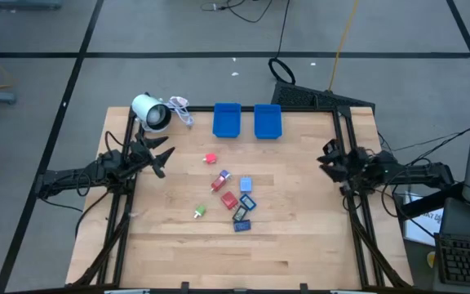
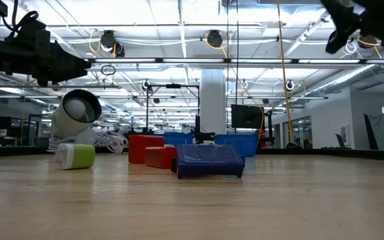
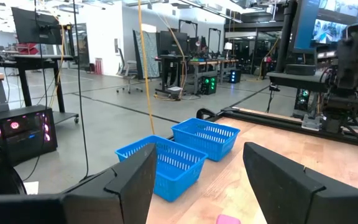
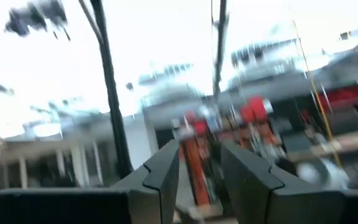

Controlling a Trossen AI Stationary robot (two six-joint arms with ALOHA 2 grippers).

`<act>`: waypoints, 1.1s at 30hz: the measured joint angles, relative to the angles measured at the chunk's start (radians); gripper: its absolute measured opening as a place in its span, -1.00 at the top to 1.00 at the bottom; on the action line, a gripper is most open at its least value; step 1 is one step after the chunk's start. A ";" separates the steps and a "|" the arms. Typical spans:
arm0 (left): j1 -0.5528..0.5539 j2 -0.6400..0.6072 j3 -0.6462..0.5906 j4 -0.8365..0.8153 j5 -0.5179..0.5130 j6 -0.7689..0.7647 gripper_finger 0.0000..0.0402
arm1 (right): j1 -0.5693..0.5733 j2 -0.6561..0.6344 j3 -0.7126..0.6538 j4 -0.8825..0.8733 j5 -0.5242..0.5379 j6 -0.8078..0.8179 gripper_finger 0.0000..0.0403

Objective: Pick & Place Office items
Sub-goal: Put the light blue charger adapter into the left basket

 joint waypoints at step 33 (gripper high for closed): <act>0.000 0.000 0.000 0.000 0.000 0.000 -0.21 | 0.000 0.776 0.084 0.497 0.337 0.218 0.45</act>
